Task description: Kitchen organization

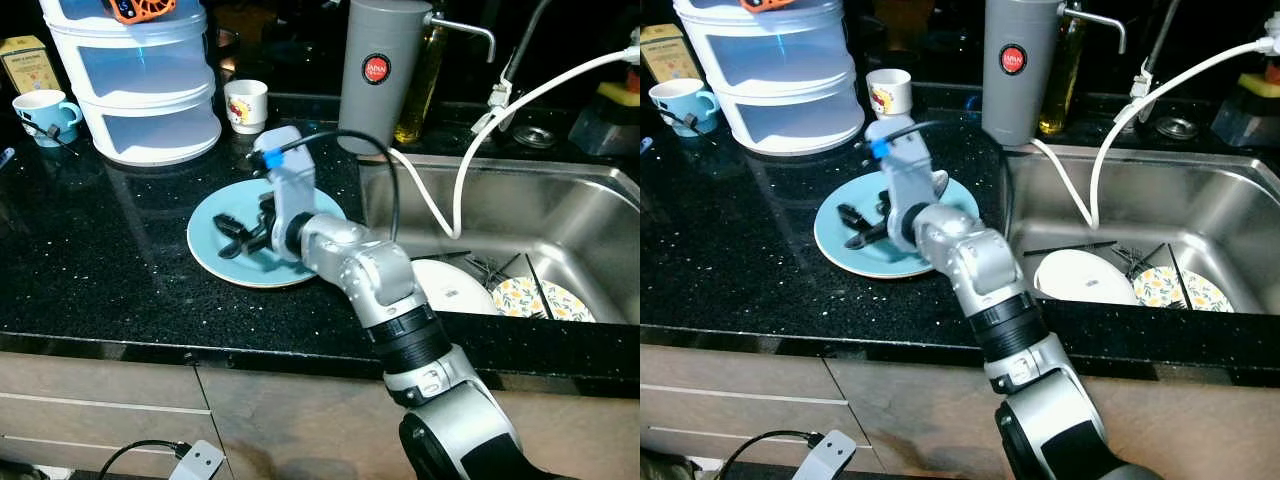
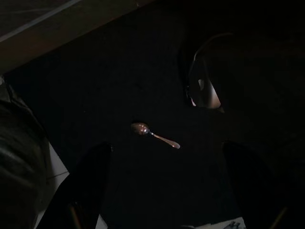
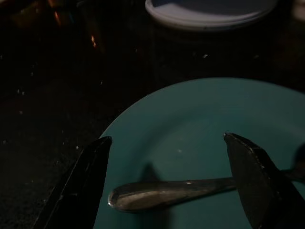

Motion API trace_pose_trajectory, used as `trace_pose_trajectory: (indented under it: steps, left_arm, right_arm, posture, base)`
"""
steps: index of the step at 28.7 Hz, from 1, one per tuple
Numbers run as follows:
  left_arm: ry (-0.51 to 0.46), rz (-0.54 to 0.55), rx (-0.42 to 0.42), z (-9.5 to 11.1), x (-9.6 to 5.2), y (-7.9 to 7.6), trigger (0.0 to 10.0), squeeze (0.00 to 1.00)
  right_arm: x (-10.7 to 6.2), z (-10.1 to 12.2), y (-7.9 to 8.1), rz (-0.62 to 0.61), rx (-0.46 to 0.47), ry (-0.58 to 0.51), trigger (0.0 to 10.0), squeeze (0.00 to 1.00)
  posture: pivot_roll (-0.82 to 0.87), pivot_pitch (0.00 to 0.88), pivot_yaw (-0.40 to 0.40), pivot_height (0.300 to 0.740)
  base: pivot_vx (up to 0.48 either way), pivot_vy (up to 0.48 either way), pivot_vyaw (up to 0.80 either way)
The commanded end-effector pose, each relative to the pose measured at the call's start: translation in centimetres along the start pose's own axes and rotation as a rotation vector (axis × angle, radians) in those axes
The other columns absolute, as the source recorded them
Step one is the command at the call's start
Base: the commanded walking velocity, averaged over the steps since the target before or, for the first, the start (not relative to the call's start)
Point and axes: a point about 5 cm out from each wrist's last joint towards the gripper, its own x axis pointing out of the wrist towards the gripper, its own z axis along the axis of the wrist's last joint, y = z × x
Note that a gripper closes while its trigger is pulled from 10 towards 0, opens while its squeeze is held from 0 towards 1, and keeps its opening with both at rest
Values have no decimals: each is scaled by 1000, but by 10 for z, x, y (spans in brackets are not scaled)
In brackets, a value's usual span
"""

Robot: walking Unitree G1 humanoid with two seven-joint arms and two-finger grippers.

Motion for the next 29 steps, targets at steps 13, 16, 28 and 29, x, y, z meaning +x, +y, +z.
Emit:
trace_pose_trajectory:
  steps: [13, 16, 28, 29]
  left_arm:
    - [22, -55, -19, -12, 5, -16, 10000, 0]
    - [22, -54, -19, -12, 4, -16, 10000, 0]
    - [19, -48, -11, -9, 3, -12, 10000, 0]
    - [19, -48, -11, -9, 3, -12, 10000, 0]
  right_arm:
    - [17, -19, 11, -8, -203, 213, 10000, 0]
    - [11, -14, -3, -26, -211, 238, 10000, 0]
    - [-25, 3, -56, -104, -228, 297, 10000, 0]
    - [-27, 3, -58, -106, -230, 299, 10000, 0]
  posture:
    - [37, 0, -118, 740]
    - [25, 0, -112, 740]
    - [-5, 0, -97, 740]
    - [-5, 0, -97, 740]
  base:
    - [0, 0, 0]
    - [0, 0, 0]
    - [0, 0, 0]
    - [0, 0, 0]
